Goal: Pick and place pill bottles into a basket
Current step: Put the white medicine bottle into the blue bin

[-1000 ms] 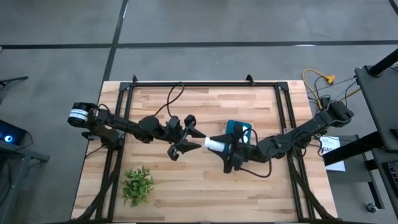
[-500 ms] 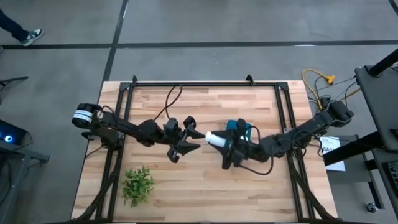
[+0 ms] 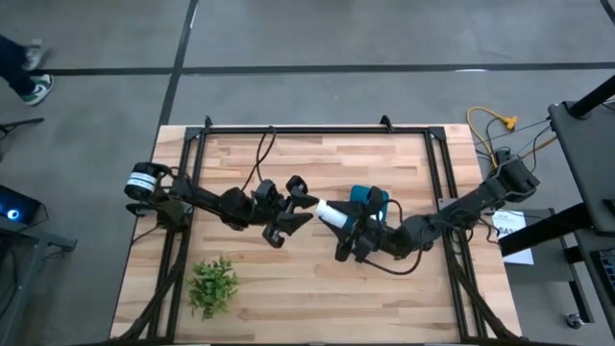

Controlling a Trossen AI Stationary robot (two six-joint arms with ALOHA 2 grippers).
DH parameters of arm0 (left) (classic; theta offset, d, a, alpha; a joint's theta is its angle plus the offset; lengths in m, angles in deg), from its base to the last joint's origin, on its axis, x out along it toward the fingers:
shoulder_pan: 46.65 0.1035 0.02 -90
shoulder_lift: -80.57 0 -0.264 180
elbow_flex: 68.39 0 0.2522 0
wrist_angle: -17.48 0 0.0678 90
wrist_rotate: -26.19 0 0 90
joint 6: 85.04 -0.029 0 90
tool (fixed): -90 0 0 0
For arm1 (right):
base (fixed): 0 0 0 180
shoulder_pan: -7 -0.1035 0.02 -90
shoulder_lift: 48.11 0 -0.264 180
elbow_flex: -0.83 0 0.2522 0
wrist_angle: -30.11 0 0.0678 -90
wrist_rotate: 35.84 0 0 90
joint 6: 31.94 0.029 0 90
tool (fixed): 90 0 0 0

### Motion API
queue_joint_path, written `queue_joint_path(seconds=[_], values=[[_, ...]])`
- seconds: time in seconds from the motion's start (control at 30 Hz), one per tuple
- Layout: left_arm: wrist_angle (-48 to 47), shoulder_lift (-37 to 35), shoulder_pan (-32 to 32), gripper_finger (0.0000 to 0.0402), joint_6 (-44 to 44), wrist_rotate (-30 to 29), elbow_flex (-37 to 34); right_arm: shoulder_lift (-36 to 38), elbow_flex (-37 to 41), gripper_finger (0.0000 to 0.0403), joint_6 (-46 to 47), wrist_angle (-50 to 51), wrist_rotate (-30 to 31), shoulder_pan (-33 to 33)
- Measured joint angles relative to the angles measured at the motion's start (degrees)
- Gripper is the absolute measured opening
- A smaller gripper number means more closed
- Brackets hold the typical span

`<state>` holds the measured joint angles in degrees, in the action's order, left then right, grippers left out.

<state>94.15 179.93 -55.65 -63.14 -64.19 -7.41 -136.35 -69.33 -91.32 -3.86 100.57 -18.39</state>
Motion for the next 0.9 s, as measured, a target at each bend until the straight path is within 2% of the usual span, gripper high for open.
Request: queue_joint_path(seconds=[0.33, 0.9], values=[[-0.4, -0.9, -0.1, 0.0189, -0.3, 0.3, -0.1, -6.7, -0.6, 0.0167, -10.7, -14.7, -0.2, 0.0], [-0.5, -0.8, -0.1, 0.0186, 0.5, 1.8, -0.6, -8.5, -0.5, 0.0166, -14.4, -16.8, -0.7, 0.3]])
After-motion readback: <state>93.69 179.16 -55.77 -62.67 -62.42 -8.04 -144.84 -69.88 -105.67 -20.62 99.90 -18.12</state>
